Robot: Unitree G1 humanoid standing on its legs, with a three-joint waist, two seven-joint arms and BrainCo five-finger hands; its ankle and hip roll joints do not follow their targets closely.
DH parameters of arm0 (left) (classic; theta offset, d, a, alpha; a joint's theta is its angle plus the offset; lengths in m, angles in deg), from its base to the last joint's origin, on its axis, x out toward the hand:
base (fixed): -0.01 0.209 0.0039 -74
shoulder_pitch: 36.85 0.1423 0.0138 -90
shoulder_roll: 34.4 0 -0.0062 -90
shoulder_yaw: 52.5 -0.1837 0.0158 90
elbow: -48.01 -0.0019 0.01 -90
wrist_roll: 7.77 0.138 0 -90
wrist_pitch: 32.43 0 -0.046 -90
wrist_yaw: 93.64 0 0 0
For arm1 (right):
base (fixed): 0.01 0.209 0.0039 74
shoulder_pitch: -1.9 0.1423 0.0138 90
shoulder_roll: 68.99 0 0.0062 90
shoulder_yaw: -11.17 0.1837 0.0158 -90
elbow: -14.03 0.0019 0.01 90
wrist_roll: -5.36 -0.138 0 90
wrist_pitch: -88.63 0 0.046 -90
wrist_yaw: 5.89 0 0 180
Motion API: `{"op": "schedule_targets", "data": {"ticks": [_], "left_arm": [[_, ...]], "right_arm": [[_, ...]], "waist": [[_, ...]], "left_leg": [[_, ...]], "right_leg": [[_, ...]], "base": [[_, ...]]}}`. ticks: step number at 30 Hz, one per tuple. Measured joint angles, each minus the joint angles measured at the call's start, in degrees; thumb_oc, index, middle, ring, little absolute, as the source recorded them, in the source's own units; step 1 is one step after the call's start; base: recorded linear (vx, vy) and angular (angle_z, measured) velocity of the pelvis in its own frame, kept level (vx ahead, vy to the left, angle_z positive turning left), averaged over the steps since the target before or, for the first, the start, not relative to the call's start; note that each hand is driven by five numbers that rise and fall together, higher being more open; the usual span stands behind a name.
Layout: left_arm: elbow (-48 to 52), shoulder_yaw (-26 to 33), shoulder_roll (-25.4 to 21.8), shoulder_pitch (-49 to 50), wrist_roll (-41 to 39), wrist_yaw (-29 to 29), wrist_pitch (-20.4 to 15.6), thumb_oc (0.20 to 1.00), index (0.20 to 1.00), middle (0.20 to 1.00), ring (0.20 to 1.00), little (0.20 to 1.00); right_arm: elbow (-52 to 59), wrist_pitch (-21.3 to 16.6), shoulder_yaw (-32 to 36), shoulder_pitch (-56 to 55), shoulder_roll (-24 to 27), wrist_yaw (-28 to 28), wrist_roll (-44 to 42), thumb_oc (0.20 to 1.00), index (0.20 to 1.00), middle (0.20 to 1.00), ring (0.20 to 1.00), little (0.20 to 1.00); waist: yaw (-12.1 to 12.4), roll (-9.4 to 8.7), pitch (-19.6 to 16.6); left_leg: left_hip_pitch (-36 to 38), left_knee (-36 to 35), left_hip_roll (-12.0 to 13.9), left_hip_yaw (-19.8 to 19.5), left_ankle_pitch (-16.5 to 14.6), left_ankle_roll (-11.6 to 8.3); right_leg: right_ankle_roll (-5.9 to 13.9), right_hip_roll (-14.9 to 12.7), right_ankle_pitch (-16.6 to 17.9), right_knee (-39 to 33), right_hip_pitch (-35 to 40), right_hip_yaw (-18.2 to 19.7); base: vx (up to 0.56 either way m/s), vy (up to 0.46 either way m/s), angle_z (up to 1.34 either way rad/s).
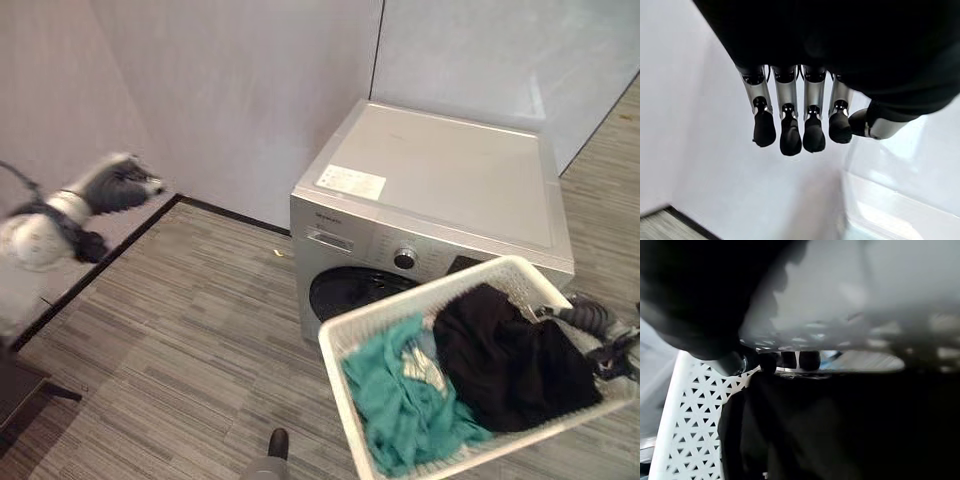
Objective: Grab the laundry basket,head to the washer,open it,put in the laundry and shut it.
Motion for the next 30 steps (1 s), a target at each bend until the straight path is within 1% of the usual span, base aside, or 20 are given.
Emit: {"op": "schedule_targets", "data": {"ticks": [1,4,6,7,10,11,14,19,22,27,30], "left_arm": [[-0.2,1.5,0.0,1.8,-0.1,0.1,-0.5,0.200,0.200,0.200,0.200,0.200],[0.1,1.7,0.8,3.8,-2.1,0.5,-1.4,0.200,0.200,0.200,0.200,0.200],[0.4,2.3,2.5,5.2,-2.3,0.7,-1.8,0.200,0.200,0.200,0.200,0.200],[0.7,2.3,4.6,5.9,-2.3,0.8,-1.8,0.200,0.200,0.200,0.200,0.200],[0.9,0.8,6.8,5.9,-2.3,0.7,-1.8,0.200,0.200,0.200,0.200,0.200],[0.9,-0.3,8.1,5.4,-2.2,0.8,-1.7,0.200,0.200,0.200,0.200,0.200],[1.1,-2.5,9.1,4.8,-2.0,0.7,-1.6,0.200,0.200,0.200,0.200,0.200],[1.2,-2.8,9.2,4.3,-1.6,0.8,-1.5,0.200,0.200,0.200,0.200,0.200],[1.1,-2.9,9.6,2.0,-1.5,1.1,-1.4,0.200,0.200,0.200,0.200,0.200],[1.0,-3.1,10.1,1.1,-1.5,2.2,-1.3,0.200,0.200,0.200,0.200,0.200],[1.0,-3.2,10.1,1.1,-1.5,2.2,-1.2,0.200,0.200,0.200,0.200,0.200]], "right_arm": [[-0.7,0.0,0.0,0.0,0.1,0.6,0.0,0.200,0.200,0.200,0.200,0.200],[-0.3,-0.1,0.0,0.0,0.2,1.0,-0.1,0.200,0.200,0.200,0.200,0.200],[0.3,-0.1,0.0,-0.1,0.2,1.1,-0.1,0.200,0.200,0.200,0.200,0.200],[0.7,-0.1,0.2,-0.4,-0.2,1.3,0.0,0.200,0.200,0.200,0.200,0.200],[1.0,-0.1,-0.1,-0.5,-0.9,1.4,0.0,0.200,0.200,0.200,0.200,0.200],[1.1,-0.1,-0.2,-0.5,-1.9,1.6,0.0,0.200,0.200,0.200,0.200,0.200],[2.4,-0.1,-0.7,-0.5,-3.3,2.0,0.0,0.200,0.200,0.200,0.200,0.200],[3.2,-0.1,-1.2,-0.3,-4.8,2.1,0.0,0.200,0.200,0.200,0.200,0.200],[4.3,-0.1,-1.8,0.2,-6.7,2.5,0.1,0.200,0.200,0.200,0.200,0.200],[4.7,-0.1,-2.4,1.2,-9.2,3.5,0.2,0.200,0.200,0.200,0.200,0.200],[4.7,-0.1,-2.4,1.2,-9.3,3.6,0.3,0.200,0.200,0.200,0.200,0.200]], "waist": [[0.0,0.75,-0.4],[-0.2,2.03,-1.2],[-0.3,2.73,-1.6],[-0.4,3.12,-1.9],[-0.6,3.08,-1.9],[-0.4,2.76,-1.9],[-0.3,2.02,-2.0],[-0.1,1.60,-2.2],[0.0,1.46,-2.2],[-0.1,1.42,-2.3],[0.0,1.42,-2.3]], "left_leg": [[-0.1,0.0,0.0,0.0,0.0,0.00],[-0.3,-0.1,0.2,-0.1,0.0,-0.02],[-1.0,-0.1,0.3,-0.2,-0.1,-0.09],[-1.3,-0.3,0.2,-0.3,-0.1,-0.15],[-1.4,0.0,0.1,-1.2,-0.1,-0.15],[-1.8,0.3,-0.1,-1.6,-0.1,-0.13],[-1.9,0.4,-0.2,-1.8,0.0,-0.12],[-1.8,0.3,-0.2,-1.9,0.4,-0.53],[-1.7,0.0,0.0,-2.0,0.5,-0.60],[-1.7,-0.1,-0.1,-2.1,0.5,-0.64],[-1.7,-0.1,-0.1,-2.2,0.5,-0.64]], "right_leg": [[-0.05,0.0,0.0,0.0,-0.1,0.0],[-0.02,0.3,0.0,0.0,-0.1,-0.1],[-0.06,0.5,0.0,0.0,-0.5,-0.4],[-0.13,0.5,0.1,0.0,-0.6,-0.8],[-0.37,0.4,0.0,0.0,-0.3,-1.8],[-0.37,0.4,0.0,0.0,-0.2,-2.3],[-0.34,0.3,-0.1,0.0,-0.2,-2.7],[-0.12,0.5,-0.1,0.0,-0.1,-2.9],[-0.13,0.7,-0.1,0.0,-0.1,-3.0],[-0.17,0.7,-0.1,0.0,-0.1,-3.1],[-0.18,0.7,-0.1,0.0,-0.1,-3.1]], "base": [[0.00,0.000,0.00],[0.00,0.002,0.01],[0.00,0.005,0.09],[0.00,0.001,0.19],[0.00,0.003,0.19],[-0.01,0.002,0.12],[-0.01,-0.003,0.06],[0.00,0.000,0.00],[0.00,0.000,0.00],[0.00,0.000,0.00],[0.00,0.000,0.00]]}}
